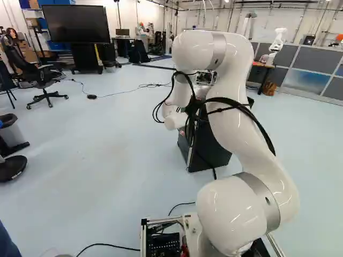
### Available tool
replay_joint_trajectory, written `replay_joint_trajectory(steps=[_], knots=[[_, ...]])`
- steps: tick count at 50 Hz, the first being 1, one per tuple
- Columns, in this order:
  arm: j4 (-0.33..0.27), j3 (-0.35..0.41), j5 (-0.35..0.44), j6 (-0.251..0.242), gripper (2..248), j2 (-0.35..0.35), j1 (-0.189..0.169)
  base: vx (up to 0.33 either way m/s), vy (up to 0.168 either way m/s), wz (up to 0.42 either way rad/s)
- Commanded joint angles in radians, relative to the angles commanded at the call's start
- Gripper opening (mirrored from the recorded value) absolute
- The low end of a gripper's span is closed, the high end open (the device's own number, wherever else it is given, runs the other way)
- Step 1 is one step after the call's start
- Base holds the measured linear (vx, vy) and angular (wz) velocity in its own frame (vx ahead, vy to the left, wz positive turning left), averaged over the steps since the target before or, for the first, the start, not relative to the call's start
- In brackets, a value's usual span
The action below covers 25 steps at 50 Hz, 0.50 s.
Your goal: Grab a drink from the fridge
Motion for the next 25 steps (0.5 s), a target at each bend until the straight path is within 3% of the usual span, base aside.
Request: replay_joint_trajectory(steps=[25], knots=[[0.000, 0.081, 0.000, 0.000, 247, 0.046, -0.042, 0.000, -0.001, -0.003]])
